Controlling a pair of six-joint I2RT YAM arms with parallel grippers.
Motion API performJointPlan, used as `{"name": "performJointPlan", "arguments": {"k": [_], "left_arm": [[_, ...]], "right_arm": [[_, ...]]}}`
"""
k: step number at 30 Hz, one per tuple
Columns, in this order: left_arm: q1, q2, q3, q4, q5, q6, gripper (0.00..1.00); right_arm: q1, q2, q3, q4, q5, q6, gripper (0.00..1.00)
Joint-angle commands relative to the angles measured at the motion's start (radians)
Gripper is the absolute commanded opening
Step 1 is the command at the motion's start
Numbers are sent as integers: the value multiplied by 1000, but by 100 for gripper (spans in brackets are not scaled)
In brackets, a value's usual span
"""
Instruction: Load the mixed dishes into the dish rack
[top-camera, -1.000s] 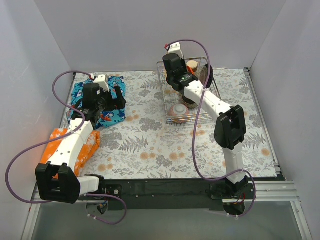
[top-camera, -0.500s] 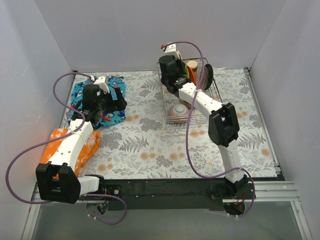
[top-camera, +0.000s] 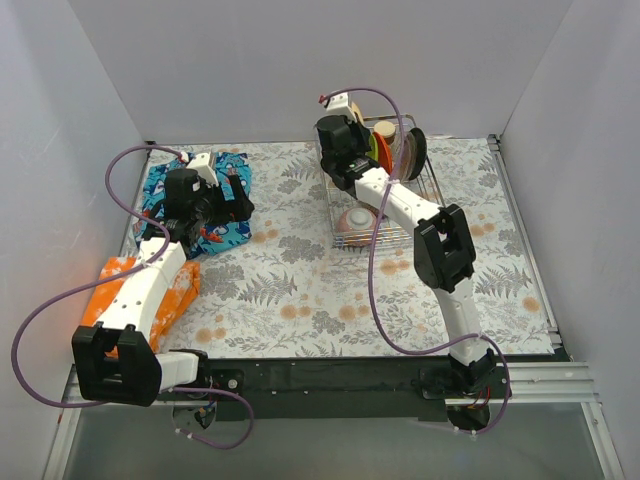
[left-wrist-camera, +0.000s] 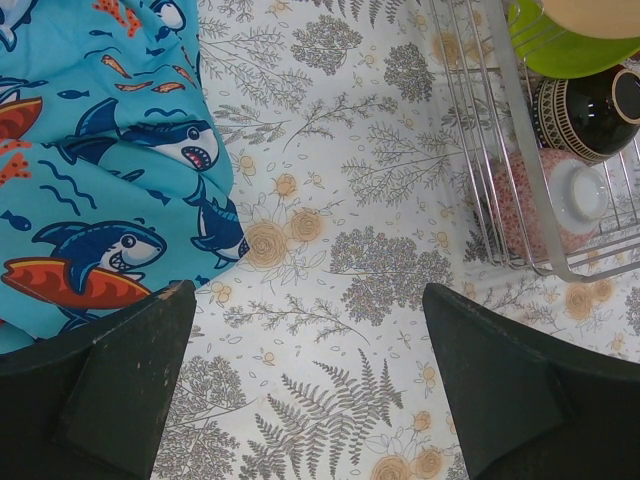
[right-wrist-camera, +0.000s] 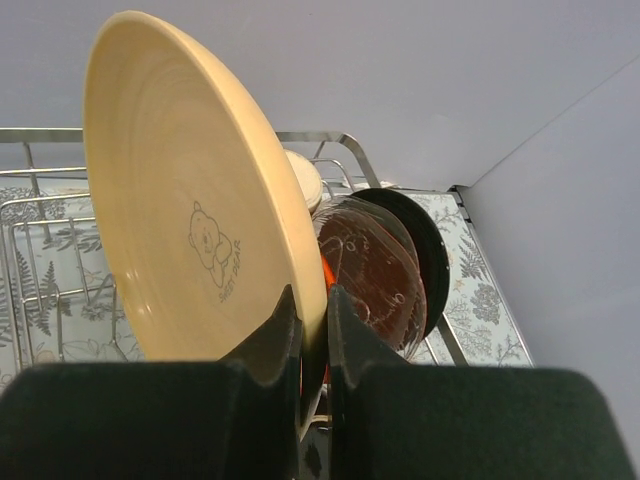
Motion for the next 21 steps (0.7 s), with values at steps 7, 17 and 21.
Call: {"name": "performJointPlan", "arguments": {"k": [7, 17, 21], "left_arm": [[8, 7, 21, 13, 23, -5, 98], [7, 26, 39, 31, 40, 1, 98], [7, 27, 39, 31, 44, 8, 98]], "right_arm": [[-1, -24, -35, -98, -46, 69, 48], [4, -196, -120, -344, -287, 226, 99], [-5, -299, -201, -355, -317, 243, 99]]}}
